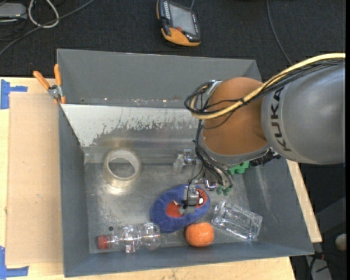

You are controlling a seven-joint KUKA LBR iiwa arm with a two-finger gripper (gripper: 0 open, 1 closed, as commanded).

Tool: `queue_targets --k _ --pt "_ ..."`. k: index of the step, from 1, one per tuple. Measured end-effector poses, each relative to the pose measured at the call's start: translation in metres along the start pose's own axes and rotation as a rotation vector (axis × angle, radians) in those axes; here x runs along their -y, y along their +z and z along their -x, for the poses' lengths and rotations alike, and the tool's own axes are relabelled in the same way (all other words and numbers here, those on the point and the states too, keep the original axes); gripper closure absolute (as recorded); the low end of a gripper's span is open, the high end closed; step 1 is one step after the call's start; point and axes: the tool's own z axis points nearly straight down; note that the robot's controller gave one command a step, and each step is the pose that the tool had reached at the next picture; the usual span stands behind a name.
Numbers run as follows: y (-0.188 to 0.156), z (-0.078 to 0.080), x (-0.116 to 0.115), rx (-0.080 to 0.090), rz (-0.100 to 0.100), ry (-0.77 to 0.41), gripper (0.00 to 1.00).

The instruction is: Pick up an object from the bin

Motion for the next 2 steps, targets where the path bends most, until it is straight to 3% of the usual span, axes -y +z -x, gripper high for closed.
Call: queue_targets --k 2 --pt "-0.0065 -0.0081 0.0010 -0.002 0.000 -0.004 0.00"
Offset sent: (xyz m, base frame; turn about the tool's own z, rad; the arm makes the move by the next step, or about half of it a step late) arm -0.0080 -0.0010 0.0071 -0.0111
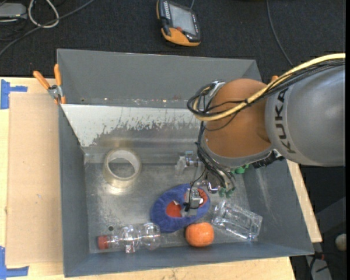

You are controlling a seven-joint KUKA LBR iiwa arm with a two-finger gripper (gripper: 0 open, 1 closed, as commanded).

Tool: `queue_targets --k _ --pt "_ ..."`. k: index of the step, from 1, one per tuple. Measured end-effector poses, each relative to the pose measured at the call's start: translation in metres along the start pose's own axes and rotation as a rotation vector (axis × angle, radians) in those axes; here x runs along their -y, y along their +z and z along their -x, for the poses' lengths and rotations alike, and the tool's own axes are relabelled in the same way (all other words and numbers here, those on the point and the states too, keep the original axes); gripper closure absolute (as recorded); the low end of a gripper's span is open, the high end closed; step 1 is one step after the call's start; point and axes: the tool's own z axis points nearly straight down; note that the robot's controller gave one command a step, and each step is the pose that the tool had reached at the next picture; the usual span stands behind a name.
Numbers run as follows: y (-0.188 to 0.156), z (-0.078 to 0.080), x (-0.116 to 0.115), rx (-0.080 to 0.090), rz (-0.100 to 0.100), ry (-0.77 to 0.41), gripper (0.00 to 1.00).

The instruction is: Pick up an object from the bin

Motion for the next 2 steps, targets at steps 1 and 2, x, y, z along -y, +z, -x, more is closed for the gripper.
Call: queue_targets --k 1,2 --pt "0.002 0.003 -0.001 0.001 0.000 0.001 0.00" --pt "-0.065 0.033 -0.006 0.002 0.001 -0.266 0.00"
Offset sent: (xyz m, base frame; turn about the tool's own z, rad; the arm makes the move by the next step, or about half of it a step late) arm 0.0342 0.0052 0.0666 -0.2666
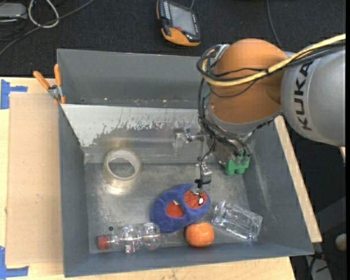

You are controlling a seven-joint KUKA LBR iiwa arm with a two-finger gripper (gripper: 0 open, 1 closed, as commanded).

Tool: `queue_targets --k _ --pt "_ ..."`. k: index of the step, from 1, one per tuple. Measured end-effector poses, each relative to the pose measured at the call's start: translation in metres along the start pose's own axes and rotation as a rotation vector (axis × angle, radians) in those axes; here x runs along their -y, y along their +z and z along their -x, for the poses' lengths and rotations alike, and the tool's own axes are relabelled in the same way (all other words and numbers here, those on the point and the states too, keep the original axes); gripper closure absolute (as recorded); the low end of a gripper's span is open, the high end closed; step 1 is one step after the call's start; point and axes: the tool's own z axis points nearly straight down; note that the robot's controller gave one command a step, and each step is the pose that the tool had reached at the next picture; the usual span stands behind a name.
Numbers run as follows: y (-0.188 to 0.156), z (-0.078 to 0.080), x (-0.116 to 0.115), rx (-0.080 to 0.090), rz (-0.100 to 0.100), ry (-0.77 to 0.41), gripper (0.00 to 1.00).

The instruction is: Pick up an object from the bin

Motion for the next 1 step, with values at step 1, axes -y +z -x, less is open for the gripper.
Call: queue_targets --k 1 --pt "0.0734 -0.0117 -0.0137 -0.009 0.000 0.296 0.00"
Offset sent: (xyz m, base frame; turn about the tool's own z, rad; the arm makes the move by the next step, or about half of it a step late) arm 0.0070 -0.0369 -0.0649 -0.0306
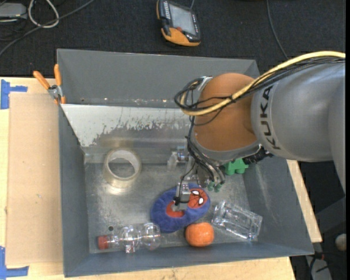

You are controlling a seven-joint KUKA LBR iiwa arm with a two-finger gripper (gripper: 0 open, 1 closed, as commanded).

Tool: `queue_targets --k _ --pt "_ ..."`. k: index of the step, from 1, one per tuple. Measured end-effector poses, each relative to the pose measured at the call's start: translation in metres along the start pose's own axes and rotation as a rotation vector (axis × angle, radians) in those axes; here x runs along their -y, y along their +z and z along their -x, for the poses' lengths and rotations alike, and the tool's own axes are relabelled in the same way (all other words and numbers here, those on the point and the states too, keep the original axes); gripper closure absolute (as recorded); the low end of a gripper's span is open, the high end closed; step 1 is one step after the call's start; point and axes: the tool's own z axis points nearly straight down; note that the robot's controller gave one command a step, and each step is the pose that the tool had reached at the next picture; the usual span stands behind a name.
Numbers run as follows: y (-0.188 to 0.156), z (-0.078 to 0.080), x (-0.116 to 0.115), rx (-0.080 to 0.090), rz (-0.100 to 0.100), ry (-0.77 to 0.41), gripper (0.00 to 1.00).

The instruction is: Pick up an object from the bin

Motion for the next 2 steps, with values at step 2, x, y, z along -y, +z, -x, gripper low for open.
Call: queue_targets --k 2 --pt "0.042 -0.015 0.029 0.001 -0.002 0.183 0.00"
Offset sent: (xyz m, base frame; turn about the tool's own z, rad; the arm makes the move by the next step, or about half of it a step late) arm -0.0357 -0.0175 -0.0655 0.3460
